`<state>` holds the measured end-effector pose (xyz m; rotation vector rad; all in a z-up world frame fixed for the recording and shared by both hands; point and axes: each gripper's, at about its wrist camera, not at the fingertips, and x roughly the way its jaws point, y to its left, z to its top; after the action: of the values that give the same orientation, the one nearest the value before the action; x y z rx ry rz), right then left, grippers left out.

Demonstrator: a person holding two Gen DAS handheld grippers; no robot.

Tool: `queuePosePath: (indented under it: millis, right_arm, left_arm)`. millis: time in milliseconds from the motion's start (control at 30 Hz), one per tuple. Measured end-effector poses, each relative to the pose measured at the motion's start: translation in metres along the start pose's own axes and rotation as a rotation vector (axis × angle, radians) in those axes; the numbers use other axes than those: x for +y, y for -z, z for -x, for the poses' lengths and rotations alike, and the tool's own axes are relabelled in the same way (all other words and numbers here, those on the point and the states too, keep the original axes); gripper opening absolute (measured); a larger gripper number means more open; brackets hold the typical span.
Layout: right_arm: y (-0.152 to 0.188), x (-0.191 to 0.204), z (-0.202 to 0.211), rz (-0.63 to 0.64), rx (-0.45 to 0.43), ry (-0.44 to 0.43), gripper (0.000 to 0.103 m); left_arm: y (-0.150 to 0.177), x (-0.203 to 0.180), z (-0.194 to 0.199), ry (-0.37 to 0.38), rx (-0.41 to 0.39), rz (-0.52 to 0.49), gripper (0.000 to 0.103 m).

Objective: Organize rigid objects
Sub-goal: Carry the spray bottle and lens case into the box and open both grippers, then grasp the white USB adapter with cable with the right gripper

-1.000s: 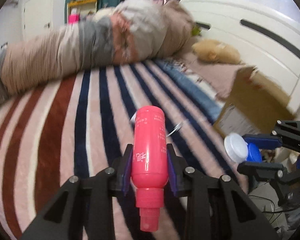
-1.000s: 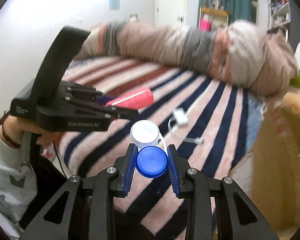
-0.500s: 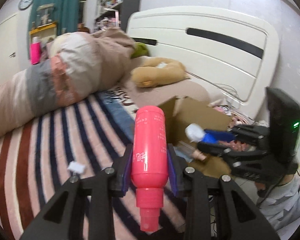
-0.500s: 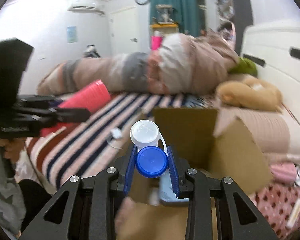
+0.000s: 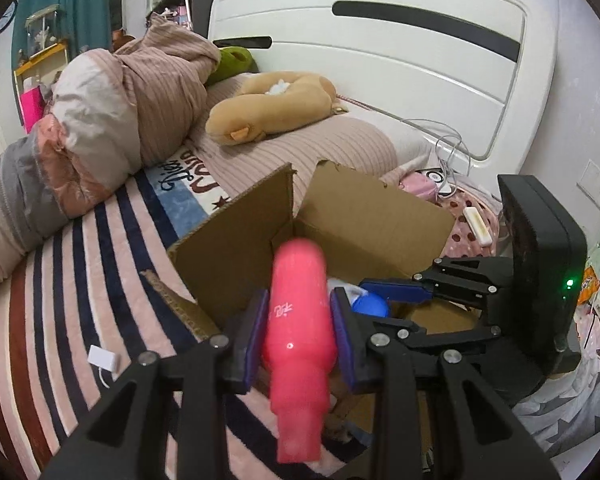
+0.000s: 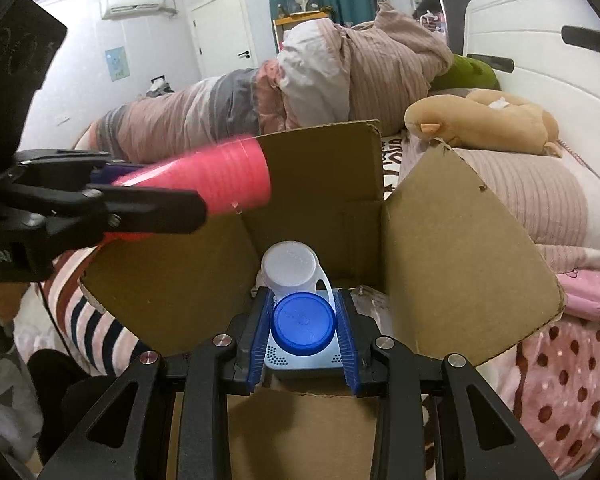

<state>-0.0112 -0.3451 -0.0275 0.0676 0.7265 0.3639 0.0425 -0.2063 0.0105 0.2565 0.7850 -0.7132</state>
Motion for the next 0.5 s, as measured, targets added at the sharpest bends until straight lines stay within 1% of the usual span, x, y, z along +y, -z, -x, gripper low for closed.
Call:
queuePosePath:
  millis: [67, 100, 233, 400, 500]
  right_arm:
    - [0.0016, -0.0019, 0.0009, 0.000, -0.001, 0.000, 0.030]
    - [0.0022, -0.0026, 0.0012, 0.000, -0.002, 0.002, 0.032]
    - [0.0050, -0.0041, 0.0028, -0.005, -0.005, 0.000, 0.032]
    - [0.0058, -0.0054, 0.0024, -0.005, -0.002, 0.011, 0.033]
    - [0.0058, -0.0052, 0.0038, -0.013, -0.001, 0.016, 0.033]
  left_arm:
    - [-0.0015, 0.0002, -0.0039, -0.001, 0.005, -0.002, 0.028]
    - [-0.0021, -0.0001, -0.0057, -0.001, 0.007, -0.004, 0.026]
    - [-0.0047, -0.0024, -0.0073, 0.007, 0.009, -0.011, 0.025]
    - [-0.0032, -0.0026, -0.0049, -0.004, 0.009, -0.017, 0.025]
    - [-0.0007, 0.0022, 0.0024, -0.007, -0.006, -0.003, 0.026]
